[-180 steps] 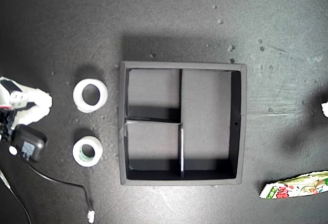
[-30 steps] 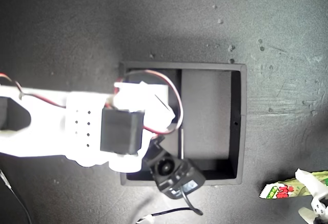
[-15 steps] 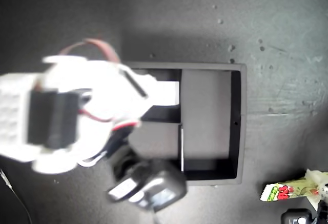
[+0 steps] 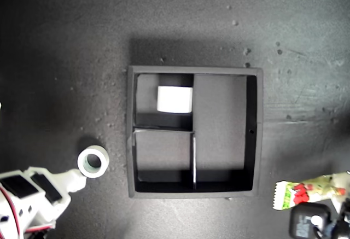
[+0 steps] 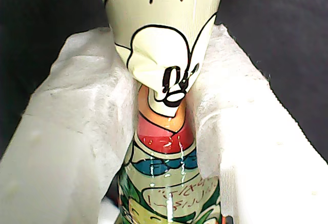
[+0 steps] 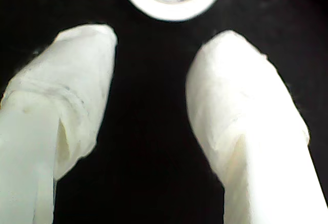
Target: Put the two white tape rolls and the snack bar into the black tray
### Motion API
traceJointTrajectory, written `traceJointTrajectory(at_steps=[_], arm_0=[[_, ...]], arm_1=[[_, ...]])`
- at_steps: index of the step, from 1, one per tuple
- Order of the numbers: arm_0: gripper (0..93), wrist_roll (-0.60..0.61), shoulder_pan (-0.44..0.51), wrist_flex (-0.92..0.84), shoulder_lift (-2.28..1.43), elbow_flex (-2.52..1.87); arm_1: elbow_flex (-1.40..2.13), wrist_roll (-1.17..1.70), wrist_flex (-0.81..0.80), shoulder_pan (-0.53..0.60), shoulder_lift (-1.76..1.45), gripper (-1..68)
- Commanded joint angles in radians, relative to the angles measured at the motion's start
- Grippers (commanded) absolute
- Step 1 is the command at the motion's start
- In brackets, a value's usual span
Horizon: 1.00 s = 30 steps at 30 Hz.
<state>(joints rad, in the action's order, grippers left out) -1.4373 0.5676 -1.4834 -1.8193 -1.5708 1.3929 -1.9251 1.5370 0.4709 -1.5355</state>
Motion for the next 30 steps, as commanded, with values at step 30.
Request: traceJointTrajectory(at_steps=[30], arm_0=[[11.2, -0.005, -0.031, 0.33, 0.179, -0.225]], arm_1=[[-0.592, 1.707, -0.232, -0.365, 0.383, -0.4]])
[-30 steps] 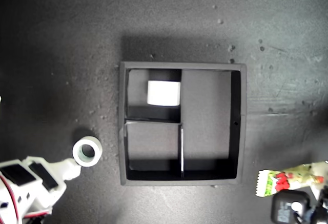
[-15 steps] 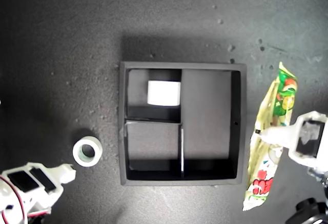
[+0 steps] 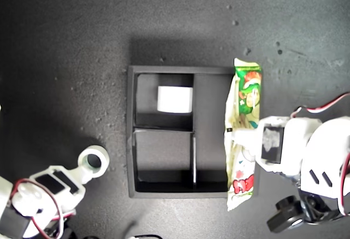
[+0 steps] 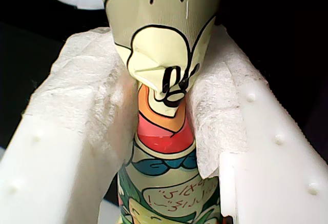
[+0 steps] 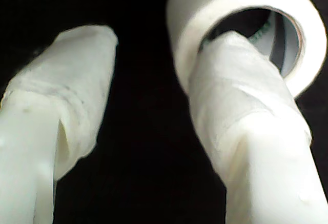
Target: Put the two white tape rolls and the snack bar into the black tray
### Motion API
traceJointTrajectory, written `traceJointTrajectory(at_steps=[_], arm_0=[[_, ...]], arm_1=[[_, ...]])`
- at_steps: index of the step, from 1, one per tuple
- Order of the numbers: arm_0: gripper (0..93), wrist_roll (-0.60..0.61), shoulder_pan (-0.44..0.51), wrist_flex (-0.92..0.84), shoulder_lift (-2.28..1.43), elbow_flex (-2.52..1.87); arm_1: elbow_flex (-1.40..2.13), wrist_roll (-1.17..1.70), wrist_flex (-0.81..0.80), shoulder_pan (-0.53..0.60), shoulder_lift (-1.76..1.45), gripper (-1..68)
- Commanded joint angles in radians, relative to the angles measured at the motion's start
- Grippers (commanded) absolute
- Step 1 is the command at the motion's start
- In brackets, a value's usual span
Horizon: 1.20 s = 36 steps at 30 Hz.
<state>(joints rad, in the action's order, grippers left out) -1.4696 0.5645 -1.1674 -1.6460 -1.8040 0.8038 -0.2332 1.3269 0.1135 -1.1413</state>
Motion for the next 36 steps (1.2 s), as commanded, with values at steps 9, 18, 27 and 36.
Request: traceJointTrajectory(at_steps=[9, 18, 27, 36], arm_0=[[11.8, 0.046, -0.051, 0.032, 0.06, 0.009], [9.1, 0.015, -0.058, 0.078, 0.143, 0.009], [0.1, 0.103, -0.12, -0.219, -0.08, 0.14], [0.1, 0.347, -0.193, -0.502, 0.212, 0.882]], arm_1=[[0.015, 0.017, -0.017, -0.021, -0.011, -0.4], [0.049, 0.026, -0.072, -0.087, -0.011, 1.0], [0.114, 0.02, -0.041, -0.051, -0.011, 20.3], [-0.304, -0.288, 0.282, -0.032, -0.012, -0.2]])
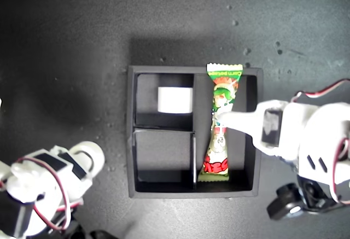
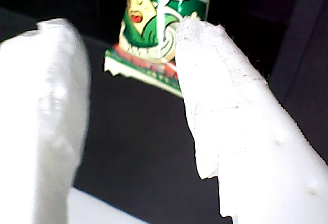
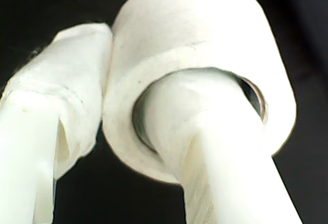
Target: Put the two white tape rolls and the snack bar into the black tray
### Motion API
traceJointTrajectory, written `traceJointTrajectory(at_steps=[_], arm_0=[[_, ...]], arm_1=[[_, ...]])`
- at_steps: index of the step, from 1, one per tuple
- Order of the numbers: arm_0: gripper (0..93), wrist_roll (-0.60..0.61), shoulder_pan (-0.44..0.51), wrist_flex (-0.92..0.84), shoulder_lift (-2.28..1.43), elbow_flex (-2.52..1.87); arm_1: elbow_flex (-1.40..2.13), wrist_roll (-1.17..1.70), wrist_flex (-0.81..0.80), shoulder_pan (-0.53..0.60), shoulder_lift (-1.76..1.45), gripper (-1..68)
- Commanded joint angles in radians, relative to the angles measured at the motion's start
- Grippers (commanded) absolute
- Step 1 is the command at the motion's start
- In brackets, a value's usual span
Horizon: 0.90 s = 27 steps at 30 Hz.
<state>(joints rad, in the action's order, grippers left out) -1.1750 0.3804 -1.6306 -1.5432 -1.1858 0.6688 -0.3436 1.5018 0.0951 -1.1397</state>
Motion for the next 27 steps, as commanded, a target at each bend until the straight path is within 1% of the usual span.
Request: traceJointTrajectory(at_steps=[1, 4, 7, 9, 11, 17, 18, 20, 22, 24, 27], arm_0=[[0.1, 0.064, -0.011, -0.046, 0.175, 0.334], [0.3, 0.103, -0.015, -0.078, 0.388, 0.572], [0.4, 0.129, -0.028, -0.206, 0.729, 1.058], [0.5, 0.133, -0.038, -0.202, 0.821, 1.149], [0.6, 0.126, -0.052, -0.202, 0.856, 1.149], [1.4, 0.092, -0.067, -0.202, 0.885, 1.08], [2.7, 0.083, -0.063, -0.202, 0.893, 1.08], [9.4, 0.066, -0.054, -0.202, 0.894, 1.072], [13.6, 0.055, -0.048, -0.202, 0.871, 1.049], [15.6, 0.063, -0.044, -0.204, 0.834, 1.02], [14.9, 0.071, -0.055, -0.204, 0.739, 0.943]], arm_1=[[-0.216, -0.284, 0.156, -0.031, -0.017, -0.3], [-0.388, -0.535, 0.291, -0.052, -0.015, -0.5], [-0.41, -0.676, 0.299, -0.028, -0.126, -0.7], [-0.341, -0.752, 0.299, -0.009, -0.227, -0.7], [-0.284, -0.781, 0.299, 0.014, -0.281, -0.7], [-0.149, -0.856, 0.299, 0.086, -0.302, -0.7], [-0.103, -0.882, 0.299, 0.092, -0.324, -0.7], [0.006, -0.945, 0.298, 0.097, -0.39, -0.7], [0.124, -1.012, 0.291, 0.091, -0.48, -0.7], [0.29, -1.052, 0.215, 0.081, -0.609, -0.7], [0.581, -1.078, 0.086, 0.063, -0.841, -0.7]])
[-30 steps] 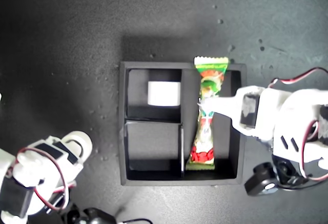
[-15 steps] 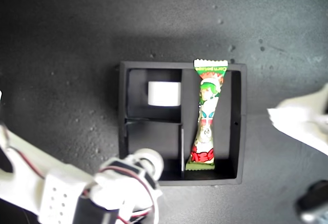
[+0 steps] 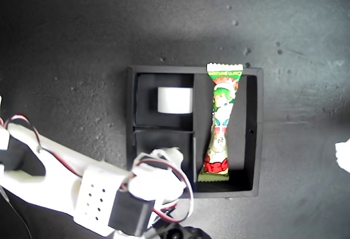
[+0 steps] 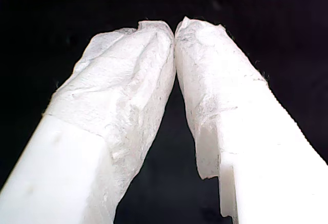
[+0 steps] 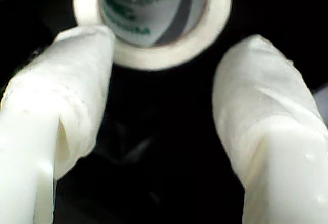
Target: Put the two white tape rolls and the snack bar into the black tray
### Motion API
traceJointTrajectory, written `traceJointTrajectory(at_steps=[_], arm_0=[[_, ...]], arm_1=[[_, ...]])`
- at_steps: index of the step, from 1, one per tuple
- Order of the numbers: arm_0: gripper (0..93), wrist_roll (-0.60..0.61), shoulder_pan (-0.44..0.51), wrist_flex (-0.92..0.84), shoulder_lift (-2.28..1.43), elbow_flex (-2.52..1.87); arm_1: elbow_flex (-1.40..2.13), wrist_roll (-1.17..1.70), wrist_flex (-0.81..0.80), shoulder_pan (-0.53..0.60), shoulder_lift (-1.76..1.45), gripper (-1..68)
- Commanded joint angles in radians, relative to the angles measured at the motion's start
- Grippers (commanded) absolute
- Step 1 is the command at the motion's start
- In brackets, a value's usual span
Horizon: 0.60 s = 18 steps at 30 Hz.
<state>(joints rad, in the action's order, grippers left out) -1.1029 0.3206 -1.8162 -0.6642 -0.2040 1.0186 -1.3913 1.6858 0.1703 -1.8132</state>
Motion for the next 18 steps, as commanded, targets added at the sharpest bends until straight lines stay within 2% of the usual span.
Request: traceJointTrajectory(at_steps=[1, 5, 11, 18], arm_0=[[13.7, -0.002, -0.005, -0.018, -0.19, -0.083], [3.8, -0.002, -0.049, -0.018, -0.477, -0.322], [0.1, 0.014, -0.127, 0.002, -1.031, -0.851], [0.1, 0.005, -0.16, 0.27, -1.503, -1.637]], arm_1=[[0.328, -0.035, -0.13, -0.014, -0.242, -0.7], [0.739, -0.037, -0.258, -0.02, -0.54, -0.7], [1.327, -0.021, -0.437, -0.029, -0.982, -0.7], [1.782, -0.021, -0.46, -0.081, -1.399, -0.7]])
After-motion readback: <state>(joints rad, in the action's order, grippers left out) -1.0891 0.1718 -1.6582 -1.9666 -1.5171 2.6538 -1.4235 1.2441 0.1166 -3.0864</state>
